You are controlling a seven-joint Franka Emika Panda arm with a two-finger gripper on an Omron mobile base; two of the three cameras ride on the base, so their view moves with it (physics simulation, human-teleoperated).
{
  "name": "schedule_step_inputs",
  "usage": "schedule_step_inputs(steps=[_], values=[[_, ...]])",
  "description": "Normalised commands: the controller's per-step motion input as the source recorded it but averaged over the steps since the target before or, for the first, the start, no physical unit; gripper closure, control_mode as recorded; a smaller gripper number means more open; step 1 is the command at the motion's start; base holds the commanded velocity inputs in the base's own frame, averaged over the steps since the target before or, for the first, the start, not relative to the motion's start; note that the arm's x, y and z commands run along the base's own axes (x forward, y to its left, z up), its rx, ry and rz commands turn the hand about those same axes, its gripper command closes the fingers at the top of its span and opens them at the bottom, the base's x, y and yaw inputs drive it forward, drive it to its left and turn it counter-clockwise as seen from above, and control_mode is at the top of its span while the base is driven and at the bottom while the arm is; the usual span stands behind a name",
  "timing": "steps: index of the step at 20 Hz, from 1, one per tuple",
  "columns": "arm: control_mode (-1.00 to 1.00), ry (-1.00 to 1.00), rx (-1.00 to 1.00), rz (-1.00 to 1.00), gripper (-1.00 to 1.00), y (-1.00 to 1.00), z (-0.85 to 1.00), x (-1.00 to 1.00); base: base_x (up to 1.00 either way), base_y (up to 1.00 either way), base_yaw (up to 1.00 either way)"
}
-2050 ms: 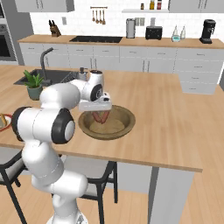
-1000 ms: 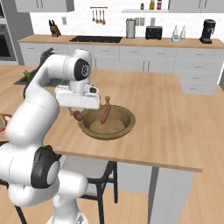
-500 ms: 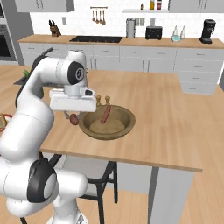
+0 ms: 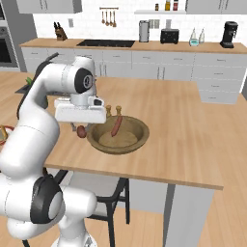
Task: Place one bun and one sausage from the bowl on each plate.
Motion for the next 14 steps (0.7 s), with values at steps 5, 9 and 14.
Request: schedule_step_inputs(steps=[5, 9, 14], values=[[1.0, 0.0, 0.0, 0.0, 1.0, 0.0, 0.0, 0.0, 0.0, 0.75, 0.01], [1.0, 0.0, 0.0, 0.0, 1.0, 0.0, 0.0, 0.0, 0.01, 1.0, 0.0], [1.0, 0.0, 0.0, 0.0, 1.0, 0.0, 0.0, 0.0, 0.0, 1.0, 0.0]])
